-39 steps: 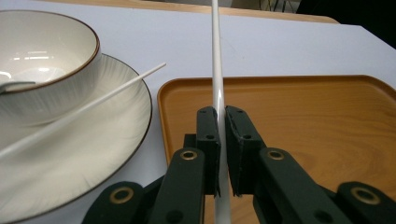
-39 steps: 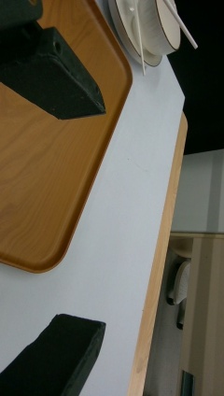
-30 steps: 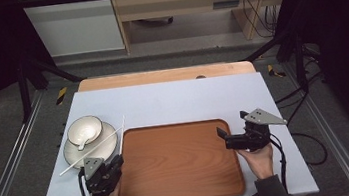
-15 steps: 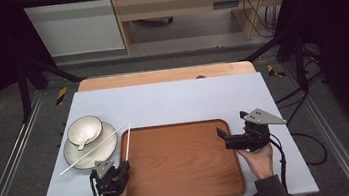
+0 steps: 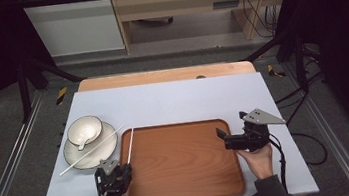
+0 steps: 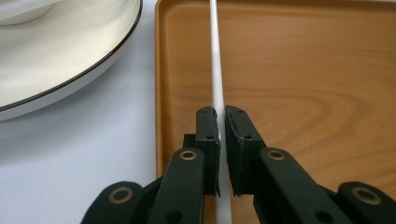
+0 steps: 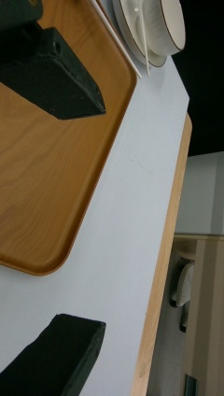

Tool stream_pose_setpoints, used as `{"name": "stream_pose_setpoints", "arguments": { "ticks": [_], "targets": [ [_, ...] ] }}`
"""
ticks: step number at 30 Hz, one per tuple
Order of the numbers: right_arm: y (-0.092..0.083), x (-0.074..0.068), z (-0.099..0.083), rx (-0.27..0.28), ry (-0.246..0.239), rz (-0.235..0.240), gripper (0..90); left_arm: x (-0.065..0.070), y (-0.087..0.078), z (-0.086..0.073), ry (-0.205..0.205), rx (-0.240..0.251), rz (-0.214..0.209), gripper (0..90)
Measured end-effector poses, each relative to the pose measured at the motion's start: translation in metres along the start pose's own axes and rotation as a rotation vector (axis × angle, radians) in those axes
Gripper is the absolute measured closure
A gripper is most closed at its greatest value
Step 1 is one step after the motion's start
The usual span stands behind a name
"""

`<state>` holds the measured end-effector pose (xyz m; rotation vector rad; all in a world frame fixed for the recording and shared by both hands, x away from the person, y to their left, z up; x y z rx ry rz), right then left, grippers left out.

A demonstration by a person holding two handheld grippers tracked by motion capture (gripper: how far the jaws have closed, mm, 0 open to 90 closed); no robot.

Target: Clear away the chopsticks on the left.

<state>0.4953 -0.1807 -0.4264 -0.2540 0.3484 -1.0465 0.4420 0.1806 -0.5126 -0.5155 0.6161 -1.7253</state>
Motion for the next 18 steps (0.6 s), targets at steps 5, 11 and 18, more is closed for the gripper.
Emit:
{"name": "stream_pose_setpoints", "arguments": {
  "ticks": [5,11,18],
  "targets": [
    [-0.0009,0.0006,0.0007,0.006,-0.001,-0.001,0.5,-0.0001,0.0023,-0.0003,-0.001,-0.026,-0.001,83.5],
    [-0.0007,0.0001,0.0006,0.004,-0.005,0.0,0.5,-0.0008,0.003,0.0002,-0.001,-0.024,-0.003,83.1],
    [-0.0019,0.0,0.0014,0.008,-0.003,-0.002,0.5,-0.0036,-0.0017,0.0023,0.009,-0.003,-0.016,82.2]
  ]
}}
Point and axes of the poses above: each handheld gripper's, and its own axes: y roughly forward along the jaws, z roughly out of its top, x roughly to its right, the point moved 6 cm from there along y, roughly forward along the jaws, and after that the axes turned 6 degrees about y, right-handed, at the moved point
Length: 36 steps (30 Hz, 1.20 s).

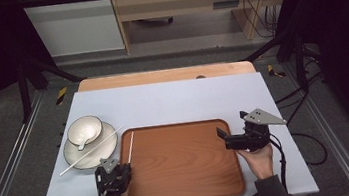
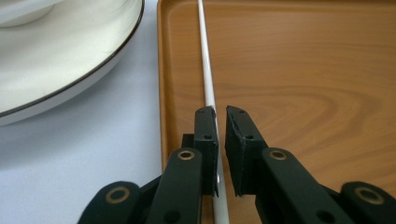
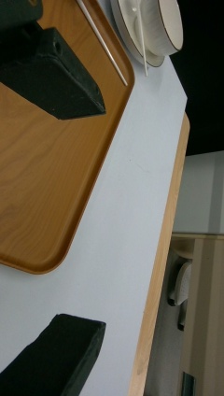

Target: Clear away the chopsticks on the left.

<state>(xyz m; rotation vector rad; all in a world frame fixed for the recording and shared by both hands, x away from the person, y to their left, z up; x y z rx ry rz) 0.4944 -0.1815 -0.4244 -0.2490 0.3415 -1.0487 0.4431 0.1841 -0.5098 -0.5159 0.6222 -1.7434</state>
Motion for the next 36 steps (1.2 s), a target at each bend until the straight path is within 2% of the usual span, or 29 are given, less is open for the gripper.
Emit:
{"name": "stream_pose_setpoints", "arguments": {
  "ticks": [1,4,5,6,8,10,11,12,13,14,18,19,20,21,23,26,28,32,36],
  "targets": [
    [0.0,0.0,0.0,0.001,-0.002,-0.001,0.5,-0.001,-0.002,0.002,-0.005,0.016,-0.01,80.9],
    [0.0,0.0,0.0,0.004,-0.001,-0.001,0.5,-0.005,-0.014,0.015,0.013,0.097,-0.093,76.8],
    [-0.001,0.0,0.001,0.004,0.0,-0.001,0.5,-0.008,-0.017,0.018,0.031,0.107,-0.108,74.6],
    [-0.001,0.0,0.001,0.007,0.0,-0.001,0.5,-0.008,-0.017,0.018,0.031,0.107,-0.108,72.7],
    [-0.001,0.0,0.001,0.008,0.001,-0.002,0.5,-0.015,-0.024,0.026,0.067,0.131,-0.141,68.2],
    [-0.001,0.0,0.001,0.009,0.002,-0.001,0.5,-0.017,-0.027,0.029,0.079,0.136,-0.156,65.7],
    [-0.001,0.0,0.001,0.009,0.002,-0.001,0.5,-0.02,-0.029,0.031,0.102,0.141,-0.157,59.8],
    [-0.001,0.0,0.001,0.009,0.002,-0.001,0.5,-0.022,-0.031,0.033,0.117,0.141,-0.154,59.8],
    [-0.001,0.0,0.001,0.006,0.002,-0.001,0.5,-0.024,-0.033,0.037,0.148,0.136,-0.17,54.9],
    [0.0,0.0,0.001,0.004,0.001,-0.001,0.5,-0.024,-0.033,0.037,0.148,0.136,-0.17,53.0],
    [0.0,0.0,0.0,0.003,0.002,-0.001,0.5,-0.027,-0.036,0.045,0.21,0.136,-0.215,46.7],
    [0.0,0.0,0.0,0.005,0.003,0.0,0.5,-0.029,-0.036,0.047,0.248,0.123,-0.2,41.8],
    [0.0,0.0,0.0,0.005,0.002,0.0,0.5,-0.029,-0.036,0.047,0.248,0.123,-0.2,39.4],
    [0.0,0.0,0.0,0.005,0.002,0.0,0.5,-0.03,-0.036,0.048,0.266,0.12,-0.2,39.4],
    [-0.001,0.0,0.0,0.004,0.002,0.0,0.5,-0.033,-0.036,0.049,0.285,0.107,-0.237,34.2],
    [0.0,-0.001,0.001,0.006,0.004,0.0,0.5,-0.038,-0.034,0.05,0.268,0.115,-0.274,31.6],
    [-0.001,-0.001,0.001,0.003,0.003,0.002,0.5,-0.041,-0.032,0.05,0.277,0.102,-0.278,28.8],
    [0.0,-0.001,0.0,0.002,0.002,0.001,0.5,-0.05,-0.032,0.044,0.342,0.071,-0.275,25.1],
    [0.0,0.0,0.0,0.0,0.0,-0.001,0.5,-0.061,-0.037,0.037,0.365,0.077,-0.27,23.3]
  ]
}}
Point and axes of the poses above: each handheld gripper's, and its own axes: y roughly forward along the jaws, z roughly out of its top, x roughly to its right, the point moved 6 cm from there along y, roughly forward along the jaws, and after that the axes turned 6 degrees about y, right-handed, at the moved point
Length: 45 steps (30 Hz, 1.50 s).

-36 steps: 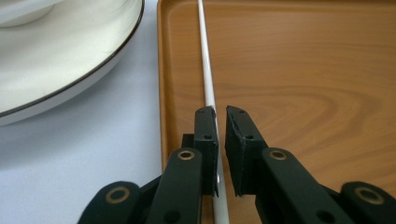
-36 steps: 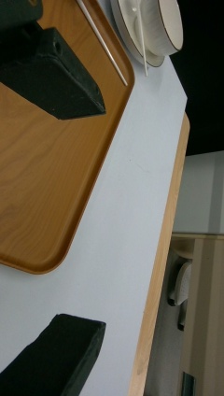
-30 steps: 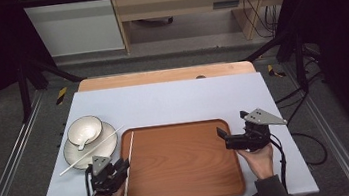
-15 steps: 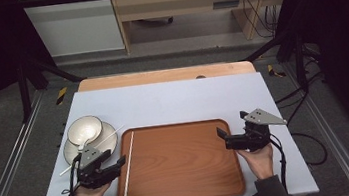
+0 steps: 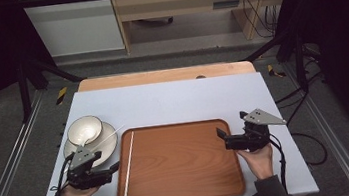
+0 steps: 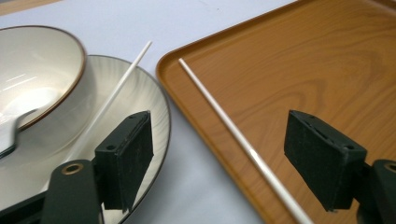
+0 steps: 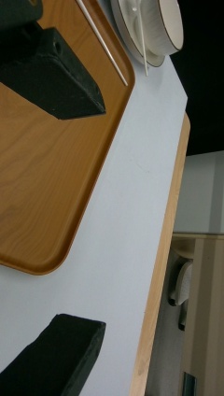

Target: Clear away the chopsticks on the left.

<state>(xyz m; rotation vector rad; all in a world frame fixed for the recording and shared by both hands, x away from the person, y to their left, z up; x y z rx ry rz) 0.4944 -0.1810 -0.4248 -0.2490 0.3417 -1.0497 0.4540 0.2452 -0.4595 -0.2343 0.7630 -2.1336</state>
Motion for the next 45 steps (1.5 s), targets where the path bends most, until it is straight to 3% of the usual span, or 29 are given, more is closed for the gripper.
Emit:
{"name": "stream_pose_setpoints", "arguments": {
  "ticks": [12,19,26,32,37,45],
  "targets": [
    [0.002,-0.001,-0.002,-0.009,-0.006,-0.001,0.5,-0.037,-0.019,-0.029,-0.045,-0.033,0.065,22.2],
    [0.003,-0.002,-0.002,-0.012,-0.008,0.002,0.5,-0.052,-0.013,-0.036,-0.05,-0.067,0.067,24.6],
    [0.004,-0.002,-0.003,-0.017,-0.006,-0.002,0.6,-0.076,-0.004,-0.035,-0.054,-0.089,0.101,31.6],
    [0.004,-0.002,-0.004,-0.021,-0.004,-0.001,0.6,-0.084,0.002,-0.041,-0.025,-0.134,0.102,38.5],
    [0.004,-0.002,-0.004,-0.022,-0.005,-0.003,0.6,-0.086,0.01,-0.042,-0.016,-0.158,0.097,50.1],
    [0.005,-0.002,-0.005,-0.025,-0.01,-0.007,0.6,-0.086,0.016,-0.042,-0.002,-0.175,0.087,63.4]
  ]
}}
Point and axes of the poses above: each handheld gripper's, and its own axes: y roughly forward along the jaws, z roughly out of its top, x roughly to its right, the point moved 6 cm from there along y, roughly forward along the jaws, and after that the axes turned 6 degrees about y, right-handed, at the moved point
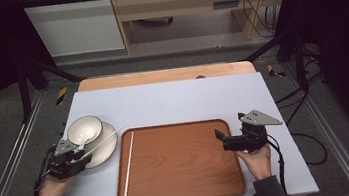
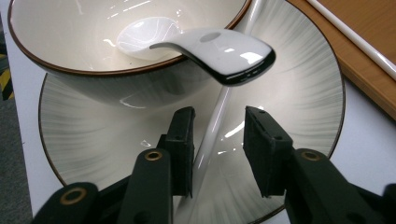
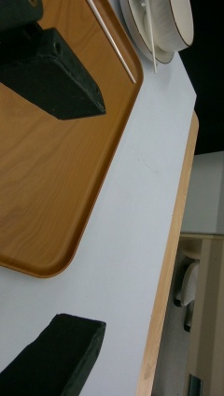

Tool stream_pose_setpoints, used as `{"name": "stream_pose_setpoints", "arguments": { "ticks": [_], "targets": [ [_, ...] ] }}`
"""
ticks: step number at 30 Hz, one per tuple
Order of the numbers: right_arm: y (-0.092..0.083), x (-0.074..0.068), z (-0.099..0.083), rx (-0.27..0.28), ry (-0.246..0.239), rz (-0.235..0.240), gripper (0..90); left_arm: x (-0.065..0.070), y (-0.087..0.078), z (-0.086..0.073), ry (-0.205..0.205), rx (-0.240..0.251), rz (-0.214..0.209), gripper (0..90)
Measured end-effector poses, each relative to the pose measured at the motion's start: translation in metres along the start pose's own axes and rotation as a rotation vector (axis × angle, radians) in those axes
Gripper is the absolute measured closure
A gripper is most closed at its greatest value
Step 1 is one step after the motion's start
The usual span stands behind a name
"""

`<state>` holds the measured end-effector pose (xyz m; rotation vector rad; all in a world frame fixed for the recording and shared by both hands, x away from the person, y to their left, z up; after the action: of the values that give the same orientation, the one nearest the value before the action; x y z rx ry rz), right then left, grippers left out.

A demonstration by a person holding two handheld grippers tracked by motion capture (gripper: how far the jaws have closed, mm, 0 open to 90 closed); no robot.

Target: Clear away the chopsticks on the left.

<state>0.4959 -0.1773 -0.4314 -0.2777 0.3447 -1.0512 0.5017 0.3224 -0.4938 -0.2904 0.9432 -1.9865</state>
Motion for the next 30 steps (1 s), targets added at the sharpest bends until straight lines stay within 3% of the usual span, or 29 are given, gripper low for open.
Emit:
{"name": "stream_pose_setpoints", "arguments": {
  "ticks": [3,15,24,30],
  "targets": [
    [0.0,0.001,0.0,-0.002,0.003,0.001,0.6,0.0,0.001,0.0,-0.009,-0.005,-0.004,69.7],
    [0.001,0.0,-0.001,-0.007,0.008,0.003,0.6,0.004,0.001,0.0,-0.015,-0.011,-0.04,81.0],
    [0.002,0.0,-0.002,-0.009,0.004,0.003,0.7,0.012,0.0,0.002,0.018,-0.014,-0.073,83.4],
    [0.001,0.001,-0.001,-0.005,0.006,0.004,0.7,0.016,-0.001,0.003,0.013,-0.011,-0.078,83.5]
  ]
}}
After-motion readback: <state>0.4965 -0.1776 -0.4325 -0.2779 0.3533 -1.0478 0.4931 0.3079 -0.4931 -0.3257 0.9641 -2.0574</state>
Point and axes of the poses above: each handheld gripper's, and its own axes: y roughly forward along the jaws, z roughly out of its top, x roughly to its right, the point moved 6 cm from there along y, roughly forward along the jaws, and after that the axes turned 6 degrees about y, right-handed, at the moved point
